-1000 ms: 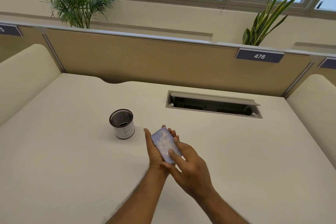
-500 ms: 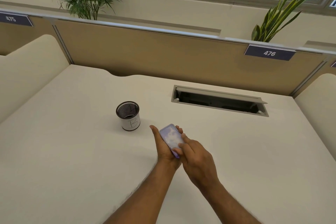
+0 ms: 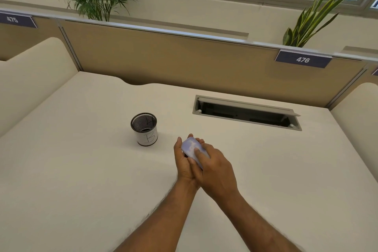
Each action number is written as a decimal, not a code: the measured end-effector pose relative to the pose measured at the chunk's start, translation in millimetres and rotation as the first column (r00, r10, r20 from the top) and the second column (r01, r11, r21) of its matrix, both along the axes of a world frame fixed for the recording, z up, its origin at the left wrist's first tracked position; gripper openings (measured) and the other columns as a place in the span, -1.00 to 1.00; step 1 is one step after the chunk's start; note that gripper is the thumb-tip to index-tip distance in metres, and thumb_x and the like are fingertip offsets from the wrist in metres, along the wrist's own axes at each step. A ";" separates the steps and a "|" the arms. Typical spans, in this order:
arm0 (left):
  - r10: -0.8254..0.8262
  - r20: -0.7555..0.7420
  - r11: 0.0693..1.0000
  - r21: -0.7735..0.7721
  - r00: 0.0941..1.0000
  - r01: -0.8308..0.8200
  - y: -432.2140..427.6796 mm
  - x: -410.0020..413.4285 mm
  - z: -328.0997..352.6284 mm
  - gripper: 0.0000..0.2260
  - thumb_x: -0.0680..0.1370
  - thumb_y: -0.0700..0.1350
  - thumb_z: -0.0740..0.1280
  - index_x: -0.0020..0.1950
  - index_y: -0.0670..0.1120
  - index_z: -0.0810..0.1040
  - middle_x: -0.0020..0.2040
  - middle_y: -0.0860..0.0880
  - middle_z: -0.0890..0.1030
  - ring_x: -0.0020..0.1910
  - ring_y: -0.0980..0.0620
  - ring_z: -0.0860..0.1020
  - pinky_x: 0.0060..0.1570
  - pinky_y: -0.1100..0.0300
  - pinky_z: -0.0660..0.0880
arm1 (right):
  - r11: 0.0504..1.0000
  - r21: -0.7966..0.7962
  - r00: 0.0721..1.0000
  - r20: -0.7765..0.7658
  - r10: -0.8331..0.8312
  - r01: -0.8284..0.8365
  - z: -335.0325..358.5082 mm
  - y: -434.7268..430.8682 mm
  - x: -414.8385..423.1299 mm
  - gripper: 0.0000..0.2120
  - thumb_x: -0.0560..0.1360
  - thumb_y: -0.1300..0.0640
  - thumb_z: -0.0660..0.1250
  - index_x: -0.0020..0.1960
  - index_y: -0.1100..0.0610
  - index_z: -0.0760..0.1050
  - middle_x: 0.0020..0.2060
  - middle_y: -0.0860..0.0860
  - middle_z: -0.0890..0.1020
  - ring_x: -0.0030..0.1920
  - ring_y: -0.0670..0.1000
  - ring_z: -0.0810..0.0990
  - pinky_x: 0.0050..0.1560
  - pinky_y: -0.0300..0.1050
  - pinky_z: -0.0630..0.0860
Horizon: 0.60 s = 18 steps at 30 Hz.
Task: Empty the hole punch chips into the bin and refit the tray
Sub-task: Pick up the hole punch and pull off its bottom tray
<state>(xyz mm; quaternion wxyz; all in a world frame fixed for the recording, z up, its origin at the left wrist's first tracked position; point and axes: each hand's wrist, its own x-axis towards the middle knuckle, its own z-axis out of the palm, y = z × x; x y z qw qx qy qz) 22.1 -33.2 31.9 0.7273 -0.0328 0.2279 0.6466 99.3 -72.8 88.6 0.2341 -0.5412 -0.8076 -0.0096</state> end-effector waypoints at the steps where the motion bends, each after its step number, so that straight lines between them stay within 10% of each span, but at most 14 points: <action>1: 0.002 -0.012 1.000 -0.006 1.000 -0.002 -0.1 -1.0 -0.2 -0.60 0.47 0.24 0.27 0.04 -0.06 0.57 -0.25 -0.08 0.66 -0.28 -0.02 0.65 -0.24 0.10 0.63 | 1.000 0.005 1.000 0.013 0.010 -0.010 -1.7 0.3 -0.7 -0.70 0.47 0.05 0.39 0.12 0.21 0.57 0.03 0.20 0.67 -0.14 0.14 0.67 -0.22 -0.03 0.66; 18: -0.004 -0.081 1.000 -0.008 0.997 0.003 -7.4 3.5 -10.9 -0.40 0.37 0.40 0.22 0.15 -0.03 0.53 -0.14 -0.08 0.72 -0.17 -0.03 0.70 -0.22 0.07 0.63 | 0.999 -0.028 0.988 0.153 -0.025 0.030 -1.9 3.5 -7.7 -0.57 0.32 -0.05 0.53 0.08 0.19 0.63 -0.07 0.19 0.71 -0.28 0.12 0.71 -0.31 -0.07 0.66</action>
